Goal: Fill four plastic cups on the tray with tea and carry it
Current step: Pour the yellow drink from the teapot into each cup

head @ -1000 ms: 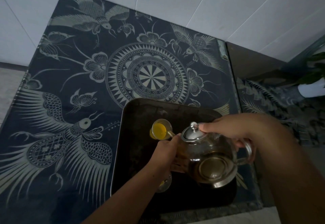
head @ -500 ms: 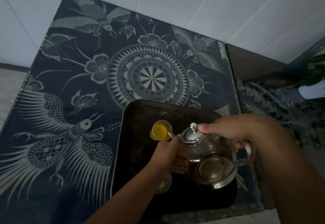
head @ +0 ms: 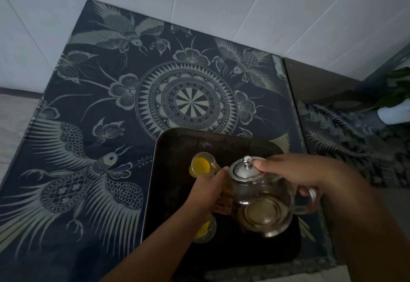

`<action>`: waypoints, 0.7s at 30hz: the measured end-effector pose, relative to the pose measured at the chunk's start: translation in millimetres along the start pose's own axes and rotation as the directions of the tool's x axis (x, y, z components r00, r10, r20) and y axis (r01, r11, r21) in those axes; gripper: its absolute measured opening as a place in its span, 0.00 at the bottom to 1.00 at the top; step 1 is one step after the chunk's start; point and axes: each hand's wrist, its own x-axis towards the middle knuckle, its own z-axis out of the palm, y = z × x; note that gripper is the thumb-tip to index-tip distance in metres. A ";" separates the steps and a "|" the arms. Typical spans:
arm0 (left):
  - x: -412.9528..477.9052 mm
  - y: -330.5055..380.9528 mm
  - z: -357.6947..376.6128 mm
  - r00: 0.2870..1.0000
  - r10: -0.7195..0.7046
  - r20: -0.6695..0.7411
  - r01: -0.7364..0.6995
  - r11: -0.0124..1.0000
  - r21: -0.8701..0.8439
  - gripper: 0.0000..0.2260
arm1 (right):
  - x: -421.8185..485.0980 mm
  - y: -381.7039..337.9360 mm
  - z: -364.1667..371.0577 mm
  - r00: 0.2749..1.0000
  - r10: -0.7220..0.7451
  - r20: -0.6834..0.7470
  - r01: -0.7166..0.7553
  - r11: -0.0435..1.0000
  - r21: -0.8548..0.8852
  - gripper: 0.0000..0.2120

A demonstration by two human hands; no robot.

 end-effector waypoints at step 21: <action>-73.2 33.9 22.4 0.816 0.445 -0.370 -0.274 0.860 0.430 0.21 | -44.2 50.7 13.9 0.864 -0.448 -0.227 0.491 0.850 0.190 0.27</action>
